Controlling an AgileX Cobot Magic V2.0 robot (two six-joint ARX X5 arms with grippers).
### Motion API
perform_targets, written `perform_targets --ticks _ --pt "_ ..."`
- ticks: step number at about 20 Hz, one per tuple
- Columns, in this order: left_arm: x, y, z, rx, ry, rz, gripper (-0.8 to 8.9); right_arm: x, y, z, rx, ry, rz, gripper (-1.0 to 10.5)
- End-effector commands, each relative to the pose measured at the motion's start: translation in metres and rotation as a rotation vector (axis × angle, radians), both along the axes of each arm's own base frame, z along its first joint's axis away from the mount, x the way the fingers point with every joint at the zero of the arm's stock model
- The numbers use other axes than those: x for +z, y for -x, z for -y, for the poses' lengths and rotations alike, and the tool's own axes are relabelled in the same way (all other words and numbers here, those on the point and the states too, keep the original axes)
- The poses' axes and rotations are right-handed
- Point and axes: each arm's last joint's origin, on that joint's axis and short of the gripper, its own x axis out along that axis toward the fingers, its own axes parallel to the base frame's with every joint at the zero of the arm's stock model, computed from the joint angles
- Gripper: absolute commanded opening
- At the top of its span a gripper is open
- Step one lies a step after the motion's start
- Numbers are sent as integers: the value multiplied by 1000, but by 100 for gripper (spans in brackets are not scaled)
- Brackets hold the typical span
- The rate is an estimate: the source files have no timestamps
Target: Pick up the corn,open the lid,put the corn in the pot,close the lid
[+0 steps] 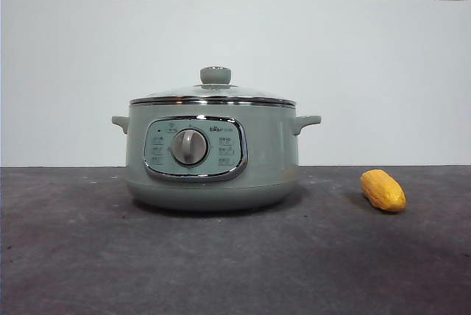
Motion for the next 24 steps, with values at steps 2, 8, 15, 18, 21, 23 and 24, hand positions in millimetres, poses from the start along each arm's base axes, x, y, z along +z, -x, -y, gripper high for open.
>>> perform_targets --ticks 2,8,15,18,21,23,24 --pt "28 -4 0 -7 9 36 -3 24 4 0 6 -15 7 -8" --pt "63 -16 2 -77 20 49 -3 60 2 0 14 -13 -38 -8" --pt "74 -32 5 -234 68 -1 -3 83 -14 -3 80 -19 -240 2" --pt "70 -39 8 -320 138 -52 -3 88 -27 -5 139 -36 -345 15" --pt "64 -47 9 -379 206 -112 -5 93 -45 -7 186 -56 -439 151" --pt "62 -51 11 -421 228 -145 -5 96 -58 -7 208 -63 -487 243" --pt "61 -52 11 -436 236 -164 -5 97 -65 -8 224 -65 -512 270"
